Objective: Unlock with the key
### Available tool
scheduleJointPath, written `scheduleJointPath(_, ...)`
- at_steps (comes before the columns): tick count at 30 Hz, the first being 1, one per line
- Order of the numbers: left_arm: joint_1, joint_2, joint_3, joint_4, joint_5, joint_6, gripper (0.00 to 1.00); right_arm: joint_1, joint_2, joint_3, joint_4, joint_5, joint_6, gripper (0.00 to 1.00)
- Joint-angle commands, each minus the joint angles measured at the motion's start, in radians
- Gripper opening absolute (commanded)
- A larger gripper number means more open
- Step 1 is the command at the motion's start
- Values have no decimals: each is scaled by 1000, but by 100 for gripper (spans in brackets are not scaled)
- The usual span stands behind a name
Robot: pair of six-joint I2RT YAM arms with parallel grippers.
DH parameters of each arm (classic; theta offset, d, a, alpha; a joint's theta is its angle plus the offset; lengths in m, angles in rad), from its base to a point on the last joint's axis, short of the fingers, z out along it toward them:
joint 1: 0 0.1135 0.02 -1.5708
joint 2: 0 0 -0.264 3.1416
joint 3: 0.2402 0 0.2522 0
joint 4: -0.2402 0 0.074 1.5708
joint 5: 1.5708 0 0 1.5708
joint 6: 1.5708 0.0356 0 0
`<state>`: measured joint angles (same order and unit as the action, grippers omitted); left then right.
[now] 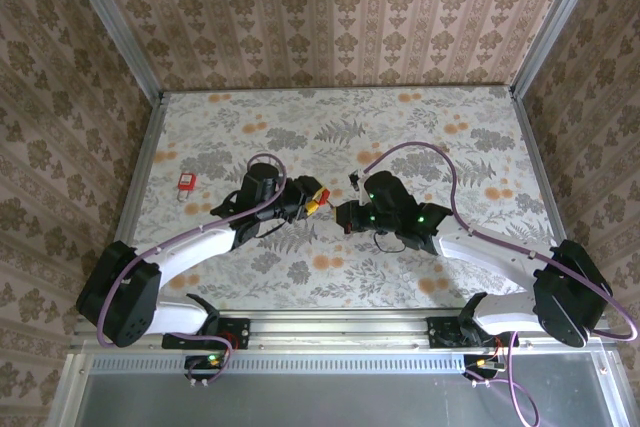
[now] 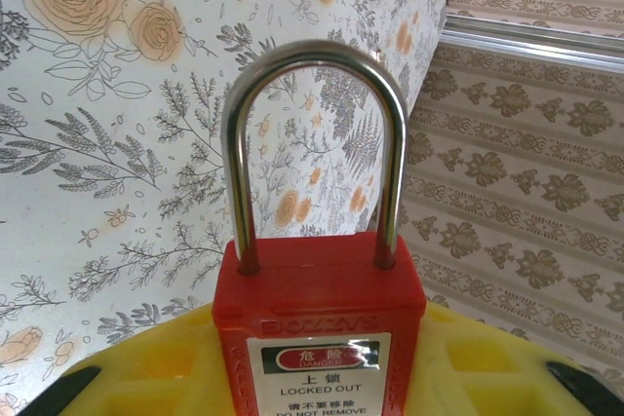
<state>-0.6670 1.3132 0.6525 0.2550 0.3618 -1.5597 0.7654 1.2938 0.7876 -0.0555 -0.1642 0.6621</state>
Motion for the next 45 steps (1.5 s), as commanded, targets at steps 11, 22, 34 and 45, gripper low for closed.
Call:
scheduleJointPath(11,-8,-23,-17,37,-10,-1,1,-6,24,-15,21,-6,16,0)
scheduleJointPath(22,-13,-19,-19,42,-11,-2,1,-6,45,-2,35,-17,19,0)
scheduleJointPath(34,-17,-5,-22,35,-14,11,0,-6,52,12,32,-21,16,0)
scheduleJointPath(45,-18,0,-14,-8,-15,41,0,-6,52,13,34,-21,16,0)
